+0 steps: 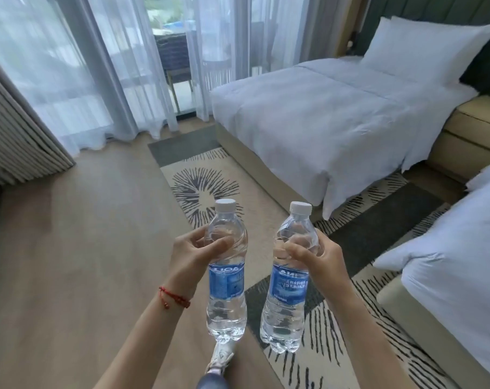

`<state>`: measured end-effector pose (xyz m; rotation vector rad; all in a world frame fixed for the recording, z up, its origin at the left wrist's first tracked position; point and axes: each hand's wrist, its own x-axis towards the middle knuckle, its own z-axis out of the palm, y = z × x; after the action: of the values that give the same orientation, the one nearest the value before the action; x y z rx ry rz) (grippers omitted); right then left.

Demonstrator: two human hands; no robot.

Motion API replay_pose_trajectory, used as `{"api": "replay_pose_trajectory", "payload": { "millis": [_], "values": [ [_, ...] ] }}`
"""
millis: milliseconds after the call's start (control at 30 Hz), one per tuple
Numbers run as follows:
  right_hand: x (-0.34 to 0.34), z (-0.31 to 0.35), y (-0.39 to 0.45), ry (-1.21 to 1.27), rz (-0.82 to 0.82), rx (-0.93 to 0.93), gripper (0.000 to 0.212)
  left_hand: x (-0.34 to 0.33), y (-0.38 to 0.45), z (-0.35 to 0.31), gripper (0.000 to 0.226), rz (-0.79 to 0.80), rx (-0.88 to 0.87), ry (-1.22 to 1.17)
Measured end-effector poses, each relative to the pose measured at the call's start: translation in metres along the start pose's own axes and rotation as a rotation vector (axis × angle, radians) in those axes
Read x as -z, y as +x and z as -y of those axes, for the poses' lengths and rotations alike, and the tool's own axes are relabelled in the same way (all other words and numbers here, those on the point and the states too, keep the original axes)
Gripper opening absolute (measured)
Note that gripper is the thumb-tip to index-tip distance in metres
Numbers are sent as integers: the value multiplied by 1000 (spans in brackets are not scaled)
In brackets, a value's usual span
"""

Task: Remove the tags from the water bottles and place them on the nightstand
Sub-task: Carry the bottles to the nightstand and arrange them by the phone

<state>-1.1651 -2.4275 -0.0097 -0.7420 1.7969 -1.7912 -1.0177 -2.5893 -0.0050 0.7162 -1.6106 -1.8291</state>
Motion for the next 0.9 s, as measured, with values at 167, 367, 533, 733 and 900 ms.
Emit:
{"api": "replay_pose_trajectory", "payload": {
  "millis": [167,367,533,733,900],
  "values": [
    [0,-3,73,-17,-189,0,49,-15,113,-2,31,187,53,14],
    [14,-6,139,-51,-396,-15,46,-53,224,-8,28,420,71,54],
    [51,-10,171,-102,-516,-52,47,-108,282,3,44,565,78,85],
    [122,-20,204,-94,-621,-90,43,-198,333,29,48,667,115,104],
    [204,-28,246,-138,-699,-92,35,-288,375,44,43,725,108,119]
  ]
}}
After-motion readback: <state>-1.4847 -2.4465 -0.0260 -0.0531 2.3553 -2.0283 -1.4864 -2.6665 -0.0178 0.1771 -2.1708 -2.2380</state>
